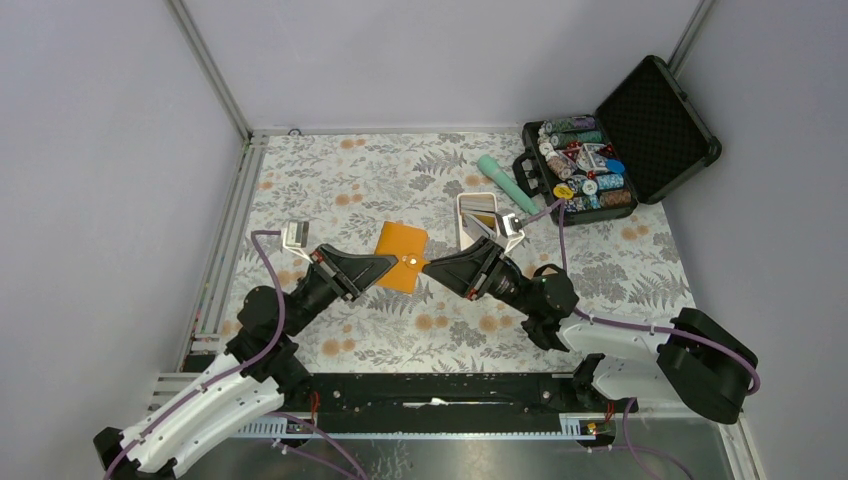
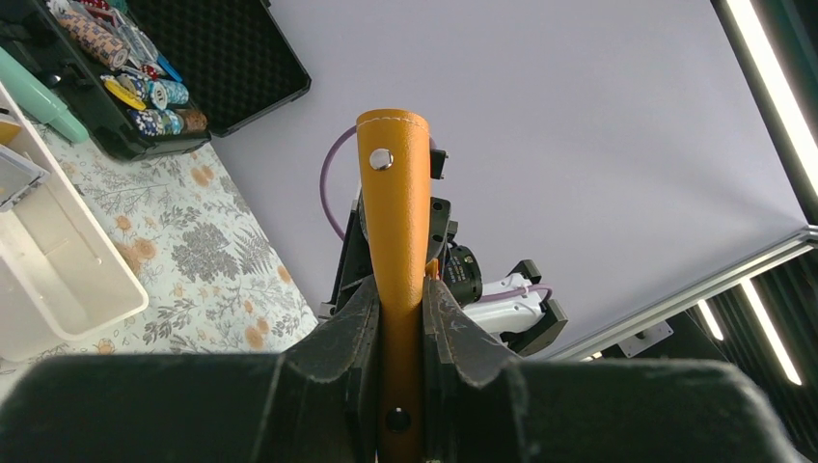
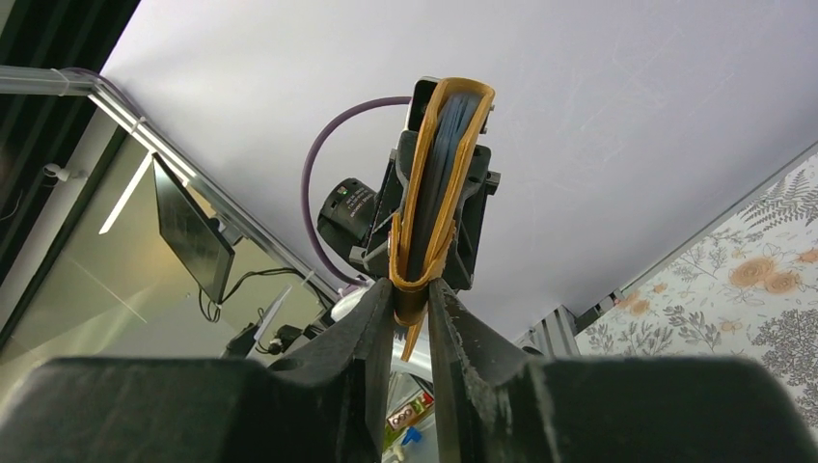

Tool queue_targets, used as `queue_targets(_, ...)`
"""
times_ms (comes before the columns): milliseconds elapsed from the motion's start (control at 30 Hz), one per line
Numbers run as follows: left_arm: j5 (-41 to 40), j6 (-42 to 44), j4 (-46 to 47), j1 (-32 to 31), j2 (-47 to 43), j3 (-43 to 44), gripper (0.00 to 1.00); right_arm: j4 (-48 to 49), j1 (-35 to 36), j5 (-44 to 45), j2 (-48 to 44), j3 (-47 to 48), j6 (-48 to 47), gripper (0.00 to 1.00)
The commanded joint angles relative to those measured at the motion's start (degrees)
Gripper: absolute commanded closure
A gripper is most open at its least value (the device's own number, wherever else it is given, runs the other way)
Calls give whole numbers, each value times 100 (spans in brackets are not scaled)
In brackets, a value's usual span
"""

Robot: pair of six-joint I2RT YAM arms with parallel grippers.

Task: Put the credit cards into the card holder
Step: Close the card holder at the center of the board.

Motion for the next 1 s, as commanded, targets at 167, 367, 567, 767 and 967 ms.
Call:
queue_targets(167,78,395,-62,-59,58,353,100,-79,-21,-81,-2,318,11,70)
queue_targets(367,-9,555,-226,-116,53,374,100,-233,-21,-19,16,327,26,68)
queue_targets(567,-61,682,-349,-186,63,395,100,-310,-21,64,37,330,86,61)
queue_targets(767,-115,713,-395,-237,55,394,100,-344,-21,73,86,344,125,62)
queue_targets(967,-161,790,-423,-303,109,425,100,-362,-21,64,151,341,137,67)
